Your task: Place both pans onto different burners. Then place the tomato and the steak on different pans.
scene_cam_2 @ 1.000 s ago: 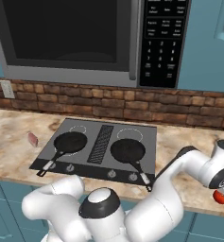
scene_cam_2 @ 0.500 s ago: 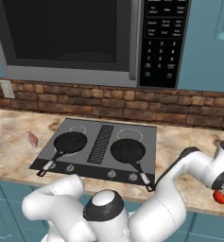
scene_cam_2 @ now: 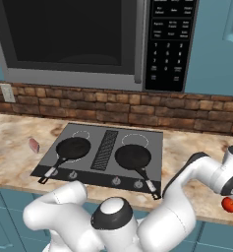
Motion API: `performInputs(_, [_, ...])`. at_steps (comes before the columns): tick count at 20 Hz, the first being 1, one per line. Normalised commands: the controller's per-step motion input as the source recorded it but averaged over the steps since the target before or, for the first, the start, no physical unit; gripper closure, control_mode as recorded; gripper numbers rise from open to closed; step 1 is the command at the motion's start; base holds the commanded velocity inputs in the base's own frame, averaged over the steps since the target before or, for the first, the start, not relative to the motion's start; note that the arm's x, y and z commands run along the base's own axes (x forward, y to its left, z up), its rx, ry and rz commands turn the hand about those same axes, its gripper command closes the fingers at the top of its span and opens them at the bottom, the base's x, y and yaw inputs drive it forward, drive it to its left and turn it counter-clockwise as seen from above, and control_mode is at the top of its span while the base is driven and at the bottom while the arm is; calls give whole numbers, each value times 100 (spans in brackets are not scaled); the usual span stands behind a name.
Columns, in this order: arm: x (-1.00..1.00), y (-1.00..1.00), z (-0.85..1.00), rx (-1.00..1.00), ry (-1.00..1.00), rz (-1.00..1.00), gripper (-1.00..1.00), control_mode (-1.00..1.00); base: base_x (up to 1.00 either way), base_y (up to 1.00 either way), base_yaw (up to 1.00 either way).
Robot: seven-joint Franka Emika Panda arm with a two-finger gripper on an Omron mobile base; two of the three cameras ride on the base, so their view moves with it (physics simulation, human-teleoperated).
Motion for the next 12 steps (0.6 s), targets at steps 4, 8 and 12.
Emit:
performInputs(4, [0, -18, -2, 1, 0, 0, -100, -100, 0, 0, 0])
performInputs(8, [0, -16, -3, 0, 0, 0, -100, -100, 0, 0, 0])
performInputs(12, [0, -3, -15, 0, 0, 0, -100, -100, 0, 0, 0])
